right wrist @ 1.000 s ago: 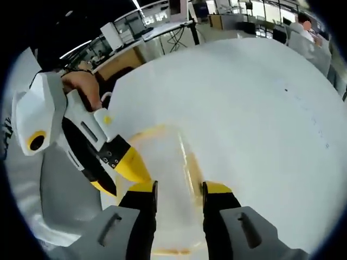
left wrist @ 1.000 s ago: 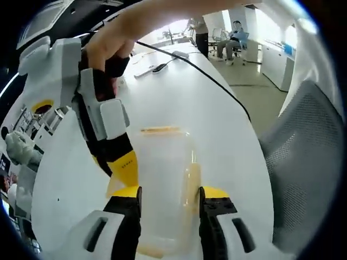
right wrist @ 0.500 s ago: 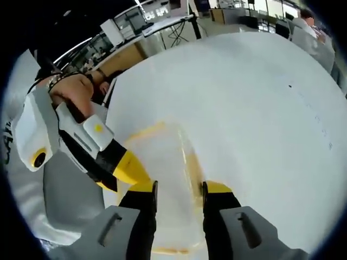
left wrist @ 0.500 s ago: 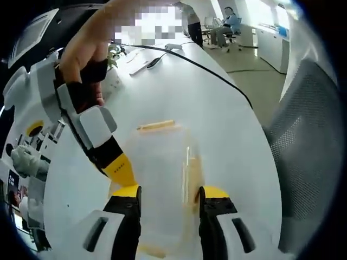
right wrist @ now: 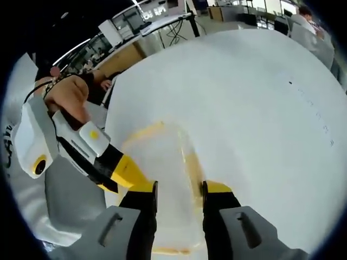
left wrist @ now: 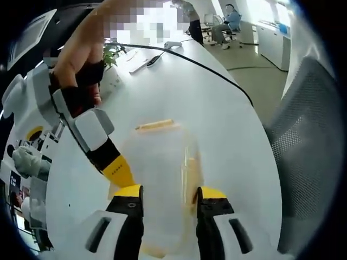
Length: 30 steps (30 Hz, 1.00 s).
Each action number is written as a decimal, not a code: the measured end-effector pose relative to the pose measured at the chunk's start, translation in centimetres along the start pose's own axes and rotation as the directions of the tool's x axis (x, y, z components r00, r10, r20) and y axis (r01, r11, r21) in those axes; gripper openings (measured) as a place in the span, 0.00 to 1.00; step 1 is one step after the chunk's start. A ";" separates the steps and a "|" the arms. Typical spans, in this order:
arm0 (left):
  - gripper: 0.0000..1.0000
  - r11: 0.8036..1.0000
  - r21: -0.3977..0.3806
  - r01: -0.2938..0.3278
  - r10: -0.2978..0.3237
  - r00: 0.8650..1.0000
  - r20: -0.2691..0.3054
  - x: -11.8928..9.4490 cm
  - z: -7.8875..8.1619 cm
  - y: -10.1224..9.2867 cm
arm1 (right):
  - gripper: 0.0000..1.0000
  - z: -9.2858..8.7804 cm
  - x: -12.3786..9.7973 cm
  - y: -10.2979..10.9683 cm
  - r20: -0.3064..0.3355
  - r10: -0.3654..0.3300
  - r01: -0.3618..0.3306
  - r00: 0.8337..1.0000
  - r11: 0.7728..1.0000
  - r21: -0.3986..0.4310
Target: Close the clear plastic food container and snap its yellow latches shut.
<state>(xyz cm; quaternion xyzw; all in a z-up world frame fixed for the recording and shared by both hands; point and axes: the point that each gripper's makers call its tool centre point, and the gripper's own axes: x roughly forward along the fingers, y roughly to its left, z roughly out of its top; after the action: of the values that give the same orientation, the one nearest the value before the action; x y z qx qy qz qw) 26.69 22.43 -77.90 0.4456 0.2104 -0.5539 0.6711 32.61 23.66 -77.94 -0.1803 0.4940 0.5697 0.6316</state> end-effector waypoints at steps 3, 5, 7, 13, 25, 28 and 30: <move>0.30 0.999 0.005 -0.031 0.031 0.999 -0.004 0.8 0.1 0.1 | 0.29 0.0 0.0 -0.2 0.002 0.005 -0.005 1.000 1.000 0.008; 0.30 0.999 0.007 -0.034 0.034 0.999 -0.001 0.4 0.1 0.3 | 0.29 0.0 0.1 -0.3 0.003 0.007 -0.007 1.000 1.000 0.012; 0.31 1.000 0.012 -0.028 0.028 1.000 -0.003 0.2 0.1 0.3 | 0.29 0.0 0.1 -0.2 0.003 0.010 -0.010 1.000 1.000 0.006; 0.31 1.000 0.014 -0.024 0.024 1.000 0.018 0.1 0.1 0.2 | 0.28 0.0 0.3 -0.2 -0.009 0.036 -0.036 0.999 0.999 0.014; 0.31 0.999 0.018 -0.027 0.027 0.999 0.023 0.2 0.0 0.3 | 0.25 0.0 0.3 -0.3 -0.076 0.076 -0.078 0.994 0.997 -0.020; 0.31 0.999 0.028 -0.035 0.035 0.999 0.020 0.3 0.0 0.3 | 0.24 0.1 0.3 -0.5 -0.078 0.079 -0.082 0.994 0.996 -0.030; 0.31 0.999 0.037 -0.037 0.037 0.999 0.022 0.3 0.1 0.3 | 0.23 -0.2 0.6 -0.5 -0.088 0.093 -0.097 0.992 0.995 -0.033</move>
<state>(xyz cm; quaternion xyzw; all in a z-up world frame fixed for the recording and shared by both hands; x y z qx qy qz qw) 27.04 22.20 -78.02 0.4559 0.1847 -0.5499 0.6750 32.91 23.71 -78.74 -0.1927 0.5184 0.5998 0.5783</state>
